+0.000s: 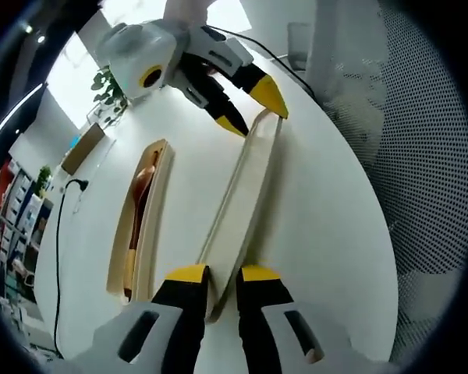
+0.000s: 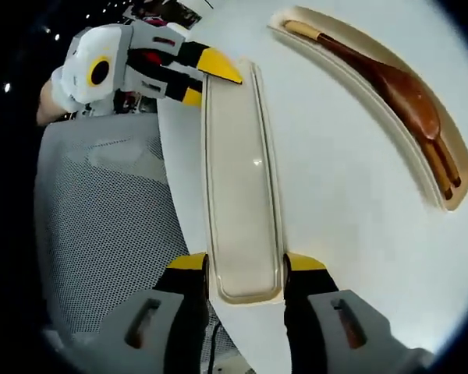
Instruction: Arrange the utensils inside the cutlery case until each visible utensil rests in its matching compartment.
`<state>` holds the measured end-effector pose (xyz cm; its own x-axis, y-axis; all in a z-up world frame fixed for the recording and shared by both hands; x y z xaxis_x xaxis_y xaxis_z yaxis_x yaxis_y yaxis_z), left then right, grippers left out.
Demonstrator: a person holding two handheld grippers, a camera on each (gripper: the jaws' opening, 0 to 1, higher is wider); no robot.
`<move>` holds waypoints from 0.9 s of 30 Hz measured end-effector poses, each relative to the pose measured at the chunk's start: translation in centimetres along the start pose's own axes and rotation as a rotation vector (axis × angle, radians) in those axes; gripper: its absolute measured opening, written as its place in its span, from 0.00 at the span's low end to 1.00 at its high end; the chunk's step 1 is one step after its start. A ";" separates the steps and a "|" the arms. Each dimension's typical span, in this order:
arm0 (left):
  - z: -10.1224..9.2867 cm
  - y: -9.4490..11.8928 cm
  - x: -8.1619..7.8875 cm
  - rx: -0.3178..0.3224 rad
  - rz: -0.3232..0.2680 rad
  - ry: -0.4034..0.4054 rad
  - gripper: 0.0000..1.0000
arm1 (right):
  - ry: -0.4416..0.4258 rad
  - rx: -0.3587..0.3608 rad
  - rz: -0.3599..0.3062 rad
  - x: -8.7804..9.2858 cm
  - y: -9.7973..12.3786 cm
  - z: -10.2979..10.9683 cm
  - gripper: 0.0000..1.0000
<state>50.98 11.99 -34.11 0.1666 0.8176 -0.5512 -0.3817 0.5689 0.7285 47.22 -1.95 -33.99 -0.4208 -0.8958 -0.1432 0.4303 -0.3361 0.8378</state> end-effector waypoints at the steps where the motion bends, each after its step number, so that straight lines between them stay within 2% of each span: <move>1: -0.1 0.1 0.1 0.005 0.008 0.014 0.14 | 0.041 0.038 -0.022 -0.4 0.5 0.1 0.35; 5: -0.3 0.5 0.1 0.024 0.016 0.075 0.13 | 0.062 0.118 -0.128 -1.8 1.6 0.3 0.33; 7: -0.4 0.7 0.3 0.030 0.022 0.086 0.13 | 0.084 0.154 -0.150 -2.0 1.8 0.5 0.34; 12: -0.6 1.1 0.1 0.081 0.046 0.283 0.14 | 0.186 0.284 -0.139 -1.7 1.4 0.5 0.34; 13: -0.6 1.2 0.1 0.088 0.055 0.295 0.13 | 0.203 0.317 -0.140 -1.5 1.2 0.3 0.32; 16: -0.6 1.2 0.0 0.107 0.071 0.276 0.13 | 0.214 0.358 -0.124 -1.0 0.7 0.3 0.28; 18: -0.7 1.2 0.0 0.129 0.085 0.296 0.13 | 0.224 0.384 -0.112 -0.6 0.4 0.0 0.26; 20: -0.9 1.3 -0.1 0.146 0.096 0.345 0.13 | 0.239 0.441 -0.081 -0.1 0.4 -0.7 0.26; 24: -1.2 1.6 -0.5 0.174 0.096 0.405 0.10 | 0.282 0.461 -0.058 0.2 -0.4 -0.6 0.25; 25: -1.8 1.7 -0.6 0.203 0.104 0.450 0.10 | 0.294 0.474 -0.048 0.2 -0.3 -0.7 0.24; 27: -1.9 1.5 -0.7 0.197 0.108 0.430 0.10 | 0.391 0.548 -0.006 0.1 0.3 -1.7 0.09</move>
Point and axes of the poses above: the point that each gripper's makers call its tool centre point, and the gripper's own axes: y roughly backward along the fingers, z roughly to its left, x roughly out of its underside, the point moved 1 cm from there along y, roughly backward along the fingers, and after that the axes turned 4 degrees about -x, right-handed, at the moved point
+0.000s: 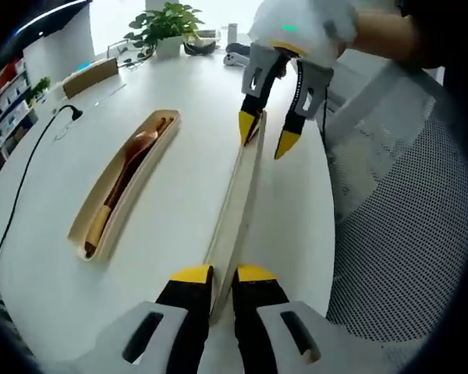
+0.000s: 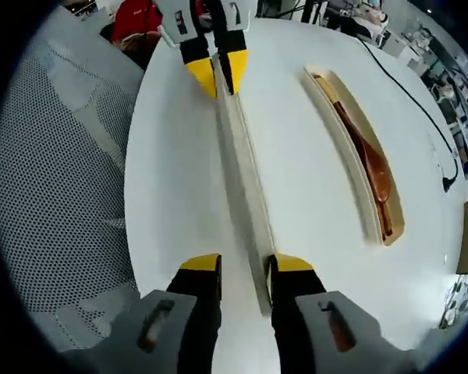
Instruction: Arrange the utensils inside the cutlery case until each visible utensil rests in its matching compartment.
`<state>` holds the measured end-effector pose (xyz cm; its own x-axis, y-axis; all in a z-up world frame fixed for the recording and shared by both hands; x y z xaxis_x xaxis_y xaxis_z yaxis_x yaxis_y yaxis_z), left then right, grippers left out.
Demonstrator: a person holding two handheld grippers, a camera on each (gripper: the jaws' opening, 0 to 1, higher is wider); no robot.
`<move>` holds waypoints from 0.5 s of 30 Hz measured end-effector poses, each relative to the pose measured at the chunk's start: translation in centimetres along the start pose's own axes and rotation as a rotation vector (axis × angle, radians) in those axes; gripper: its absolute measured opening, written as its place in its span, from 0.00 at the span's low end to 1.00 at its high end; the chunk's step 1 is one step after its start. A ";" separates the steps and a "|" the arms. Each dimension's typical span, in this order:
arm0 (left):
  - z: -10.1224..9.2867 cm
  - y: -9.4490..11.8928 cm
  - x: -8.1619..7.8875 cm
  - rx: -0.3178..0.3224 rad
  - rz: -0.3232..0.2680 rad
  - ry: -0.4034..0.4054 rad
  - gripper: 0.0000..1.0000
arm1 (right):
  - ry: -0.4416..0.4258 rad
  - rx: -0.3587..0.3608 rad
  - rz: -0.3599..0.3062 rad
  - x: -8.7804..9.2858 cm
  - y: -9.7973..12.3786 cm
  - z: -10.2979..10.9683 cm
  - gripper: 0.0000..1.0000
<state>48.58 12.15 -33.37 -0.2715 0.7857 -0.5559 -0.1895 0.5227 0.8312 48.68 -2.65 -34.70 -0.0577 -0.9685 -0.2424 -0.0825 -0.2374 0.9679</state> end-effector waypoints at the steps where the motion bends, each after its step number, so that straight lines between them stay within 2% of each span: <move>1: -0.1 0.0 -0.1 -0.002 -0.004 -0.064 0.09 | -0.017 0.041 0.021 0.4 0.2 -0.5 0.04; 2: -0.2 -0.1 -0.1 -0.004 -0.011 -0.072 0.09 | -0.028 0.006 0.018 0.2 -0.1 -0.2 0.03; 3: -0.3 -0.2 0.1 -0.009 0.001 -0.091 0.08 | -0.002 -0.005 0.013 0.0 -0.1 -0.1 0.03; 5: 0.0 -0.5 1.1 -0.022 0.039 -0.133 0.09 | 0.016 -0.006 0.010 0.1 0.0 -0.1 0.03; 6: 0.1 -0.5 1.3 -0.028 0.038 -0.159 0.09 | 0.026 -0.004 0.002 0.1 0.0 -0.1 0.02; 10: 0.0 -0.4 1.4 -0.012 0.011 -0.130 0.08 | 0.027 -0.014 -0.012 0.3 0.1 -0.1 0.02; 15: -0.3 -0.4 1.3 -0.016 0.010 -0.176 0.07 | 0.040 -0.024 -0.014 0.3 0.1 0.0 0.02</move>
Point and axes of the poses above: the point that each gripper's makers call its tool centre point, and the gripper's own axes: y roughly backward along the fingers, z roughly to its left, x roughly out of its underside, the point moved 1 cm from there along y, roughly backward along the fingers, and after that the axes turned 4 degrees about -x, right-handed, at the moved point
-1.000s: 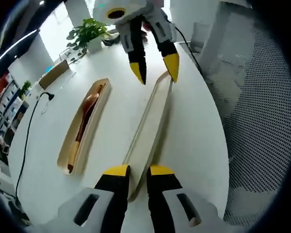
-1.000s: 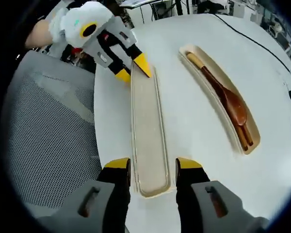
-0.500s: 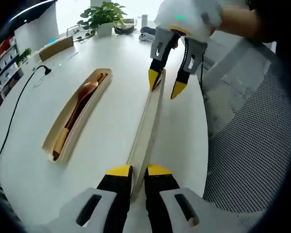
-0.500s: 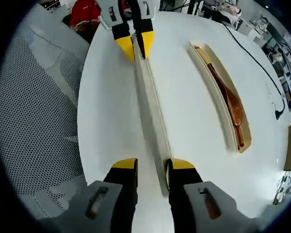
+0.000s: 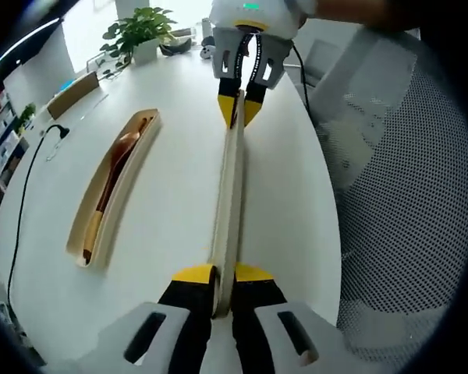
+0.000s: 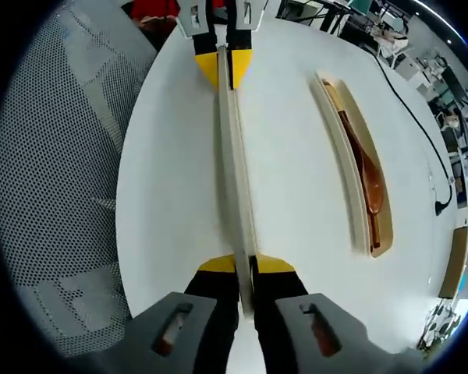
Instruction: Arrange the utensils inside the cutlery case until each visible utensil rests in its matching compartment.
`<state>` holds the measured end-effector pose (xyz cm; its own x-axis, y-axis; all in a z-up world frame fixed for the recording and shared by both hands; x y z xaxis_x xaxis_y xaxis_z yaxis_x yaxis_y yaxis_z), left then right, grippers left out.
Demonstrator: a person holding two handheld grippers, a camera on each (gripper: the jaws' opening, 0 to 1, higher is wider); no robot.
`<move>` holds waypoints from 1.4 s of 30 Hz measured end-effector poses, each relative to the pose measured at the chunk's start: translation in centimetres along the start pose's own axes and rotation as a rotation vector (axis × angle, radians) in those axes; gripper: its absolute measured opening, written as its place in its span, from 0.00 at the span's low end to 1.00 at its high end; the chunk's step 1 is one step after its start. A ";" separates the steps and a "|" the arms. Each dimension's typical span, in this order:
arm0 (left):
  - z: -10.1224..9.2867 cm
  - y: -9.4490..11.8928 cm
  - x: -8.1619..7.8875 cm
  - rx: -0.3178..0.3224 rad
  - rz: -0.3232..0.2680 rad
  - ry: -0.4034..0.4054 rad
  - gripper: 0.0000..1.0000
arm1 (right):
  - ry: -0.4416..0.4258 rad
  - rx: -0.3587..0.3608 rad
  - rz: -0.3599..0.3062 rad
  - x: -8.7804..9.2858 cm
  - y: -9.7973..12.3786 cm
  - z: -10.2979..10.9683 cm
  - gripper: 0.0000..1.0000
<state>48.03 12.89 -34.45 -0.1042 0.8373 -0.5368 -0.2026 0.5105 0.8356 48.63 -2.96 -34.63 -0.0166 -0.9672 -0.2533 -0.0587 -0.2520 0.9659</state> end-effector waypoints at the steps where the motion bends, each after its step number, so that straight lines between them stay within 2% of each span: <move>1: 0.0 0.0 0.0 0.002 0.001 0.003 0.07 | 0.003 0.003 0.000 0.0 0.0 0.1 0.02; 4: -0.6 0.1 -0.1 0.022 0.003 0.016 0.06 | -0.019 -0.011 -0.004 0.1 0.1 0.4 0.03; 5: -0.9 0.3 -0.1 0.025 0.002 -0.007 0.06 | -0.030 -0.012 -0.009 0.1 0.1 0.4 0.03; 7: -1.1 0.4 -0.4 0.015 -0.015 -0.123 0.04 | -0.047 -0.016 -0.027 0.0 0.3 0.4 0.04; 8: -1.4 0.6 -0.3 0.021 -0.008 -0.092 0.04 | -0.064 -0.012 -0.034 0.0 0.4 0.3 0.05; 9: -2.0 0.6 -0.4 0.059 -0.013 -0.056 0.03 | -0.074 -0.006 -0.034 0.1 0.4 0.1 0.06; 10: -2.5 0.7 -0.7 0.088 -0.028 0.026 0.03 | -0.075 -0.013 -0.030 0.2 0.4 0.1 0.07; 13: -2.7 0.8 -0.7 0.107 -0.039 0.032 0.03 | -0.080 -0.023 -0.042 0.3 0.3 0.3 0.08; 16: -3.3 1.1 -1.1 0.155 -0.058 0.090 0.03 | -0.094 -0.021 -0.048 0.2 0.3 0.2 0.11; 18: -3.7 1.3 -1.3 0.191 -0.070 0.172 0.03 | -0.115 -0.008 -0.064 0.3 0.4 -0.3 0.16; 22: -3.8 1.7 -1.5 0.242 -0.111 0.284 0.03 | -0.111 0.027 -0.082 0.5 0.6 -0.9 0.23; 24: -3.6 1.7 -1.5 0.235 -0.127 0.279 0.03 | -0.109 0.046 -0.089 0.5 0.8 -1.3 0.24; 27: -4.1 1.7 -1.6 0.288 -0.130 0.379 0.03 | -0.106 0.064 -0.104 0.3 0.9 -1.6 0.28; 31: -4.2 2.1 -2.1 0.336 -0.143 0.498 0.03 | -0.058 0.117 -0.126 -0.2 1.1 -2.3 0.35; 36: -3.9 2.7 -2.7 0.387 -0.175 0.626 0.03 | 0.008 0.194 -0.150 -1.2 1.6 -3.2 0.50; 42: -2.7 3.0 -2.8 0.406 -0.191 0.809 0.03 | 0.097 0.246 -0.160 -2.5 1.7 -3.6 0.56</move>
Point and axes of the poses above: the point that each gripper's makers call its tool centre point, and the gripper's own axes: y roughly backward along the fingers, z roughly to its left, x roughly out of its underside, the point moved 1 cm from there along y, roughly backward along the fingers, and after that the axes turned 4 degrees about -x, right-handed, at the moved point
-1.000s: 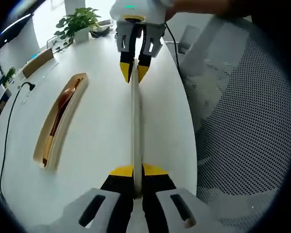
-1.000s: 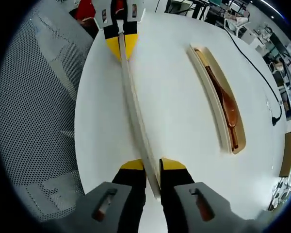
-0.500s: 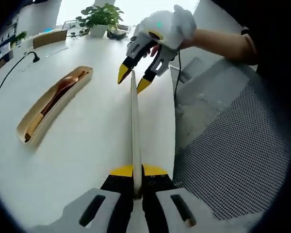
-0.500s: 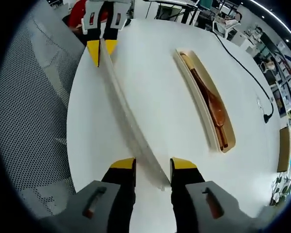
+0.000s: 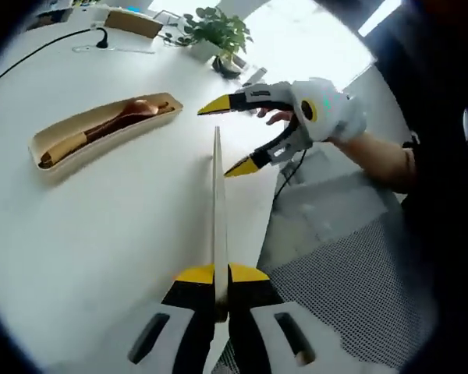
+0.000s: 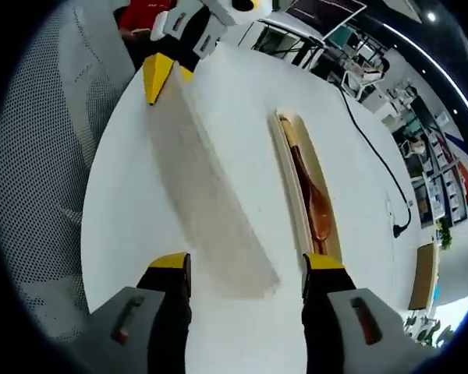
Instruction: Arrange the utensils inside the cutlery case until each visible utensil rests in its matching compartment.
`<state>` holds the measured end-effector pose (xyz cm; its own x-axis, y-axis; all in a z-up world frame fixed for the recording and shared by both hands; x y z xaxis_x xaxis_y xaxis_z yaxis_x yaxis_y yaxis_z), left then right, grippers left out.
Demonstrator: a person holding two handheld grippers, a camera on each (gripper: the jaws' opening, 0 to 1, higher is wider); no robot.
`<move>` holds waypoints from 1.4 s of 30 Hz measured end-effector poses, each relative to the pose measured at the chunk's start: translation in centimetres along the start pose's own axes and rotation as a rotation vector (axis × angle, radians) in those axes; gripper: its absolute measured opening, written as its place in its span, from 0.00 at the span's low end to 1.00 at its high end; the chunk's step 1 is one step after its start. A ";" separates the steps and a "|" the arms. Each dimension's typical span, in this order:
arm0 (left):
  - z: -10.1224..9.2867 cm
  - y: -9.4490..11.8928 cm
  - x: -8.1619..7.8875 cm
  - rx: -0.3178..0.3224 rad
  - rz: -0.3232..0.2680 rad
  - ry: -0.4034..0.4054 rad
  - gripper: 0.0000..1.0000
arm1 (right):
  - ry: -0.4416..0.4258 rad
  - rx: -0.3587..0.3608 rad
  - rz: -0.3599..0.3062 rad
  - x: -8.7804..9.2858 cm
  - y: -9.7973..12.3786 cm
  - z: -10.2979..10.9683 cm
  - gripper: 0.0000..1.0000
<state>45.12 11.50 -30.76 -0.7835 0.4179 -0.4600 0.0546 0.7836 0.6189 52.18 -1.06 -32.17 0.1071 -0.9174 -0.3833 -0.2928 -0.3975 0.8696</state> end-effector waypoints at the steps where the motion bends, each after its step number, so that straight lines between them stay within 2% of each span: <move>1: 0.0 0.1 -0.2 0.007 -0.009 0.007 0.03 | 0.002 -0.005 0.004 -0.2 -0.1 0.2 0.56; 3: 0.1 0.2 -0.3 0.019 -0.013 0.048 0.03 | 0.039 -0.014 0.008 -0.5 -0.5 0.7 0.59; 5: -0.3 0.3 -0.6 0.050 -0.019 0.111 0.03 | 0.123 0.009 0.017 -1.1 -0.7 0.7 0.64; 9: -0.4 0.4 -0.9 0.083 -0.026 0.171 0.03 | 0.235 0.047 0.034 -1.9 -1.0 0.6 0.72; 13: -0.6 0.6 -1.2 0.112 -0.039 0.234 0.03 | 0.268 0.051 0.030 -2.5 -1.1 0.9 0.72; 18: -1.6 1.1 -1.3 0.198 -0.033 0.331 0.03 | 0.281 0.008 0.032 -2.2 -1.4 1.4 0.69; 20: -1.6 1.3 -1.4 0.213 -0.036 0.356 0.03 | 0.280 0.007 0.040 -2.0 -1.3 1.2 0.69; 23: -2.2 1.7 -1.6 0.285 -0.019 0.467 0.03 | 0.282 -0.001 0.040 -2.0 -1.3 1.4 0.65; 25: -2.0 1.7 -1.4 0.284 -0.017 0.444 0.03 | 0.276 -0.005 0.040 -2.0 -1.2 1.4 0.63; 26: -2.4 1.9 -1.3 0.303 -0.005 0.445 0.03 | 0.268 -0.025 0.031 -2.2 -1.1 1.7 0.63; 27: -2.4 1.9 -1.2 0.297 -0.003 0.428 0.03 | 0.238 -0.096 0.014 -2.3 -1.1 2.8 0.63; 29: -2.7 2.2 -1.0 0.305 0.014 0.418 0.03 | 0.205 -0.111 -0.020 -2.9 -0.7 3.1 0.63; 34: -3.5 2.8 -0.8 0.353 0.051 0.426 0.03 | 0.178 -0.173 -0.026 -3.0 -0.2 3.8 0.62; 36: -3.8 2.9 -0.7 0.358 0.068 0.420 0.03 | 0.144 -0.184 -0.064 -3.7 0.1 3.9 0.55; 37: -4.0 3.0 -0.5 0.366 0.082 0.410 0.03 | 0.139 -0.181 -0.063 -3.9 0.4 3.8 0.43; 38: -4.1 3.0 -0.5 0.368 0.086 0.402 0.03 | 0.196 -0.195 -0.072 -4.3 0.4 3.9 0.44; 39: -4.2 3.1 -0.5 0.368 0.092 0.403 0.03 | 0.173 -0.206 -0.036 -3.5 0.6 4.4 0.43; 42: -4.2 3.1 -0.3 0.374 0.105 0.409 0.03 | 0.134 -0.212 -0.042 -3.5 0.5 5.2 0.43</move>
<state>42.87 11.91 -26.00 -0.9340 0.3487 -0.0778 0.3026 0.8879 0.3464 46.74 2.08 -32.01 0.2437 -0.8889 -0.3879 -0.0810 -0.4172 0.9052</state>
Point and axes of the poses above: the point that each gripper's makers call its tool centre point, and the gripper's own axes: y roughly backward along the fingers, z roughly to its left, x roughly out of its underside, the point moved 1 cm from there along y, roughly backward along the fingers, and after that the axes turned 4 degrees about -x, right-handed, at the moved point
